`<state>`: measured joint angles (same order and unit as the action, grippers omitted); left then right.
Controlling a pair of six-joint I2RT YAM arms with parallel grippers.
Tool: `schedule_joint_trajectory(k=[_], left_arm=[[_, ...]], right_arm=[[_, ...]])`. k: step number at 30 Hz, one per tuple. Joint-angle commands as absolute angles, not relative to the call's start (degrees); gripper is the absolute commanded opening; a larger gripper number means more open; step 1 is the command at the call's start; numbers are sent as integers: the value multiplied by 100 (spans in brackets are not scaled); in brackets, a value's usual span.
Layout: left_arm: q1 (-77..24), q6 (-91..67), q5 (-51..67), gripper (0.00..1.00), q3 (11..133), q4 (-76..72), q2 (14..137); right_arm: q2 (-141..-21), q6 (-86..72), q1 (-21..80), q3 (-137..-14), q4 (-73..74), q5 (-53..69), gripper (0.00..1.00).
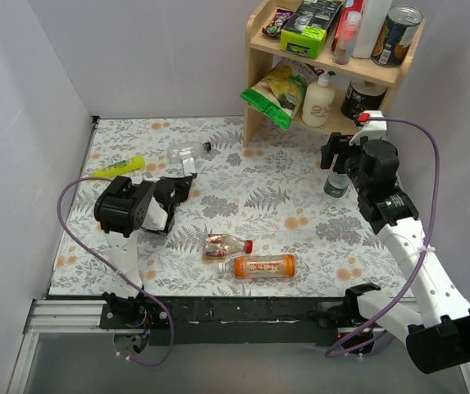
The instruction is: Unscrew the bottle caps
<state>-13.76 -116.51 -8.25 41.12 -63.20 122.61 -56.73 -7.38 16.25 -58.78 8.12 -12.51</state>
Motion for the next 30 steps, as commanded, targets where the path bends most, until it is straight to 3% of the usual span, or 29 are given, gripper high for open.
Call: schedule_joint_trajectory(k=[1,18,20,21,23,24,30], left_arm=[[-1441,-12693,-353,0,3255,-6223,11305],[-2302,-11629,272,0,1635,-5635,8984],[-2364,-11392,404,14,1678,-4997,8790],[-2399,-11121,474,30,1792,-4714,8667],[-2434,-10742,676,82,1907,-4117,8360],[-2435,-10349,720,94,1959,-3948,8254],[-2470,-8790,1055,98,2636,-2796,7243]], right_arm=[[-5757,-932,1626,-5713,1071,-871,76],[-4800,-1257,1635,-4817,1476,-492,73],[-4746,-1266,1635,-4764,1529,-492,73],[-4703,-1283,1643,-4764,1573,-475,73],[-4667,-1301,1643,-4764,1608,-413,73],[-4641,-1309,1644,-4755,1608,-396,73],[-4623,-1292,1644,-4790,1670,-316,73]])
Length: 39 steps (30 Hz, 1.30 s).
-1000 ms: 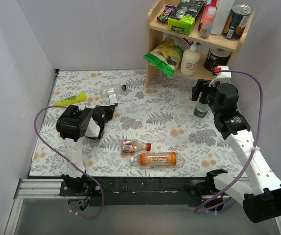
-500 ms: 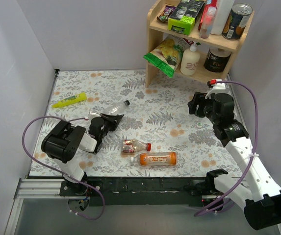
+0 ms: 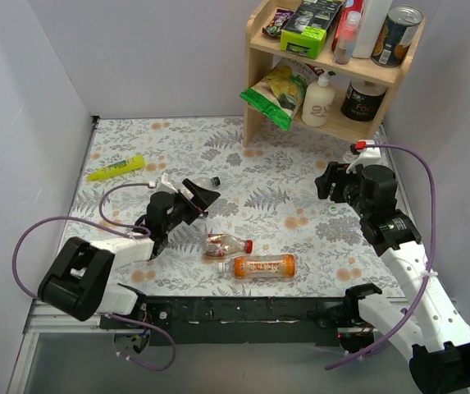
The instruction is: Unscrew the bottle caps
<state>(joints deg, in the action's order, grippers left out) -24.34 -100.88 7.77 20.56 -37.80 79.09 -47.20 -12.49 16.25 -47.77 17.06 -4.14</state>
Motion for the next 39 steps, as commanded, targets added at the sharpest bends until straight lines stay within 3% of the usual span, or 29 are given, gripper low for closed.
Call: schedule_joint_trajectory(k=[1,4,9,17,21,36,39], left_arm=[[-2470,-8363,1089,98,2880,-2673,7146],[-2470,-7614,1134,98,3434,-1954,7075],[-2435,-4302,1364,98,5754,532,8511],[-2250,-1681,1195,98,6758,1168,9693],[-2101,-1459,1195,98,7093,1468,10081],[-2109,-1529,809,98,6504,1608,10265],[-2127,-1599,765,94,6556,1608,10257]], right_arm=[[-4623,-1292,1652,-4781,1653,-316,73],[-4614,-1301,1652,-4746,1661,-290,73],[-4588,-1327,1661,-4711,1679,-193,73],[-4570,-1318,1661,-4711,1784,-176,73],[-4509,-1301,1652,-4720,1872,-228,73],[-4491,-1441,1661,-4728,1845,-44,73],[-4465,-1494,1661,-4816,1898,149,71]])
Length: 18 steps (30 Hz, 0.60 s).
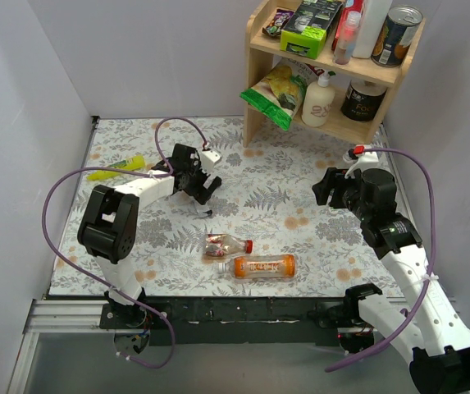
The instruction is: Unscrew the bottle caps
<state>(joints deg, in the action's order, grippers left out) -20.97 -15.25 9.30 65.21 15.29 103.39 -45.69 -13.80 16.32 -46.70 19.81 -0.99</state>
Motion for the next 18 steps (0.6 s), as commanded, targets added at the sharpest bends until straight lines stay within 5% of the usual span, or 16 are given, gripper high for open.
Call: schedule_joint_trajectory(k=[1,7,12,18], left_arm=[[-2136,-1643,739,92,6565,1617,10266],[-2206,-1863,344,91,6434,1731,10380],[-2311,-2197,70,67,6513,1828,10485],[-2584,-2731,-307,58,6715,1784,10127]], right_arm=[[-4447,-1485,1661,-4834,1916,149,71],[-4333,-1494,1661,-4948,2013,105,71],[-4342,-1485,1661,-5018,2030,193,70],[-4596,-1432,1766,-5168,2048,676,64]])
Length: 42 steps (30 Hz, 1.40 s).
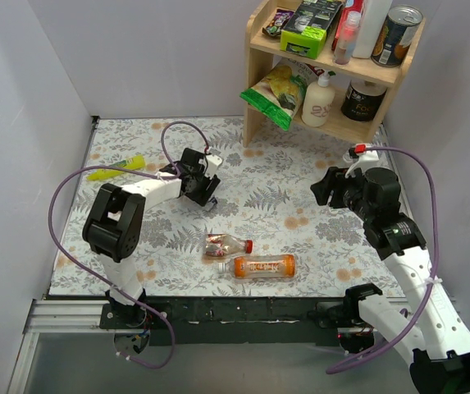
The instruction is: Unscrew the bottle caps
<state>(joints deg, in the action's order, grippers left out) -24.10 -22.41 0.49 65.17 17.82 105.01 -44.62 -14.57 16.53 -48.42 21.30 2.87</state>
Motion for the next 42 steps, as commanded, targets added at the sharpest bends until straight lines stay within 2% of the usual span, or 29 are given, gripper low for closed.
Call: schedule_joint_trajectory(k=[1,6,11,17,20,22,24,25,28,31,37,42], left_arm=[[-2627,-2838,-351,58,6724,1784,9977],[-2996,-3392,-457,61,6234,1153,8617],[-3339,-4015,948,63,4731,-803,6448],[-3576,-4675,1915,62,3762,-1950,5555],[-3674,-4563,1567,63,3875,-1768,5756],[-3674,-4369,1276,75,4068,-1226,6352],[-3674,-4368,934,79,4490,-837,7140],[-3674,-4438,932,85,4622,-600,7389],[-3674,-4465,1624,96,5202,-265,8232],[-3674,-4386,2345,98,5221,-481,8455],[-3674,-4429,2381,98,5089,-430,8604],[-3674,-4149,3436,98,5167,-668,8972]], right_arm=[[-4640,-1485,1810,-5238,2013,781,63],[-4957,-2012,2310,-5782,1820,949,62],[-5246,-3004,2522,-6056,644,1713,65],[-5537,-3770,2759,-5950,-333,1530,65],[-5765,-3753,3005,-5950,-247,1240,64],[-5783,-3718,3041,-5793,-264,1143,64],[-5757,-3622,3059,-5722,-185,1038,64],[-5739,-3543,3059,-5687,-98,846,65],[-5774,-3174,3067,-5678,517,319,67],[-5783,-2918,3076,-5485,1096,71,69],[-5598,-2435,3094,-4483,1238,589,74],[-5783,-2347,3129,-3912,1152,633,75]])
